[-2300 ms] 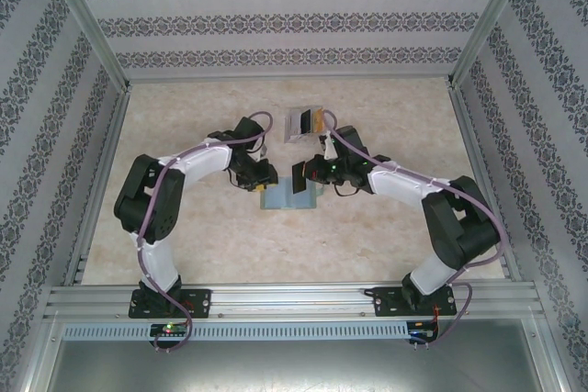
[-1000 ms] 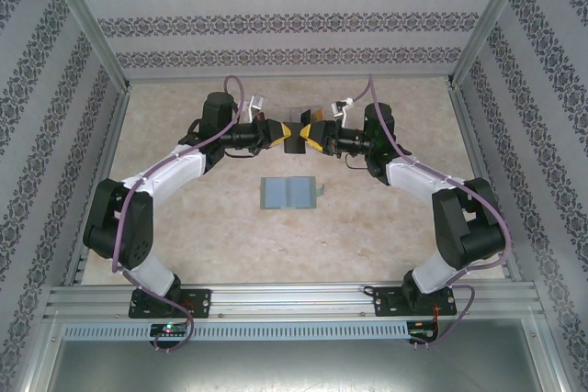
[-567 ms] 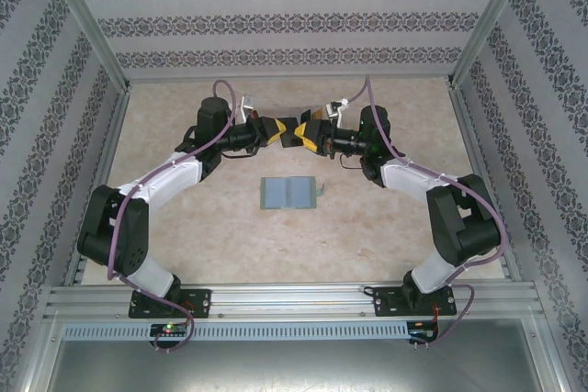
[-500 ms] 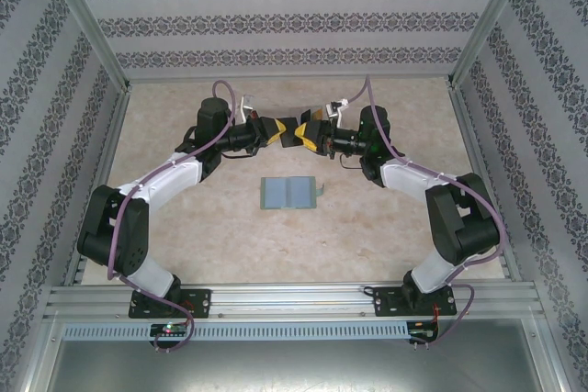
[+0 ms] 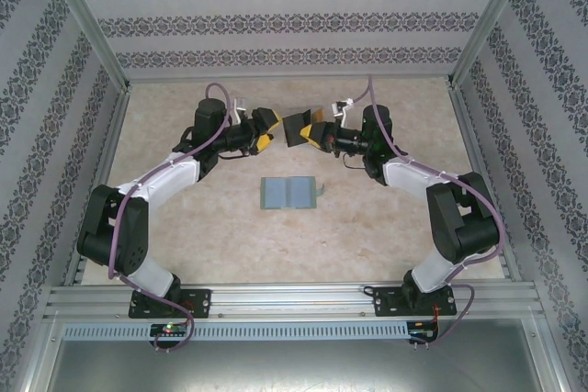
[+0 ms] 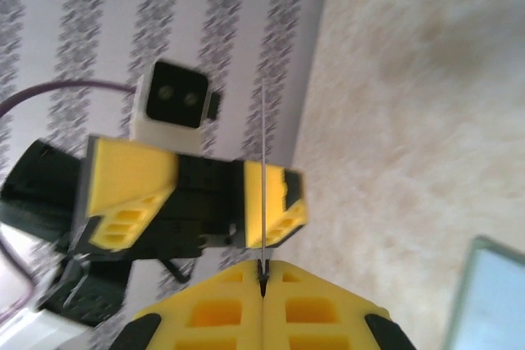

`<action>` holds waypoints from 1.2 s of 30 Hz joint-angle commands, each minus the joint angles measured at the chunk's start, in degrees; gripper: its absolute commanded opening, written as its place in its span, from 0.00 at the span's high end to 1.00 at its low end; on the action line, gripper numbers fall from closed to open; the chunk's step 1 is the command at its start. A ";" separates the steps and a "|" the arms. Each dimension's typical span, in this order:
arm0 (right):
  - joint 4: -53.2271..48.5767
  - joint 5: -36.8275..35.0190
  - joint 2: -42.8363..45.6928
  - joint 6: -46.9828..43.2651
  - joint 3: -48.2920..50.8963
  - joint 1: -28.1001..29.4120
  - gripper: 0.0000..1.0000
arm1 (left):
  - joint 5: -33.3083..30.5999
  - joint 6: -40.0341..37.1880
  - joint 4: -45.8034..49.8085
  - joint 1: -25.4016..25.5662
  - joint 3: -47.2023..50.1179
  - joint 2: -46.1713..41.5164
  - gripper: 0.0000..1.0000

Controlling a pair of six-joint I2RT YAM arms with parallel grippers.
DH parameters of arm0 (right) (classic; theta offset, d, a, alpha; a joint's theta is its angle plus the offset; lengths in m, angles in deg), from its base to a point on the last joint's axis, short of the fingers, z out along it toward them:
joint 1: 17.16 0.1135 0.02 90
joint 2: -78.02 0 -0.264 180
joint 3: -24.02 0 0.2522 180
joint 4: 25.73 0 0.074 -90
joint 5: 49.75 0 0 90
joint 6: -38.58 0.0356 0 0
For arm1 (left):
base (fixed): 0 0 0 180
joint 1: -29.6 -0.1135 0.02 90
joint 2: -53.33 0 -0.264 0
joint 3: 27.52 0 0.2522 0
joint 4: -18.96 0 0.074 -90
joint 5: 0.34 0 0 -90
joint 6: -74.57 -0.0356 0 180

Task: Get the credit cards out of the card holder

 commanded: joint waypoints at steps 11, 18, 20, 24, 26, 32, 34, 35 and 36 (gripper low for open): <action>-25.44 -21.71 -9.42 -20.73 -14.31 -1.48 1.00 | -5.38 -6.45 13.90 -1.87 0.69 3.93 0.06; -33.57 -27.99 -16.19 -24.52 -24.15 -0.40 1.00 | -5.26 -7.97 15.30 -2.03 -0.38 5.69 0.01; -35.70 -29.75 -17.65 -25.72 -26.38 0.23 1.00 | -5.43 -8.64 16.27 -2.00 -0.57 5.69 0.01; -39.68 -31.78 -20.32 -27.33 -30.85 0.97 1.00 | -5.68 -9.89 17.74 -1.95 -0.75 5.42 0.01; -41.08 -32.31 -21.44 -27.78 -32.56 1.33 1.00 | -5.70 -10.17 18.14 -2.00 -0.69 5.44 0.01; -44.31 -34.46 -23.71 -28.66 -35.64 2.04 1.00 | -5.45 -10.61 18.79 -2.02 -0.77 5.72 0.01; -44.66 -34.96 -24.08 -28.71 -36.38 2.05 1.00 | -5.34 -10.86 18.98 -1.96 -0.83 5.80 0.01; -44.94 -35.09 -24.34 -28.72 -36.76 2.04 1.00 | -5.35 -10.98 19.07 -2.07 -0.91 5.89 0.01; -45.16 -35.18 -24.66 -28.76 -37.29 2.11 1.00 | -5.27 -11.01 19.07 -2.08 -0.98 5.96 0.00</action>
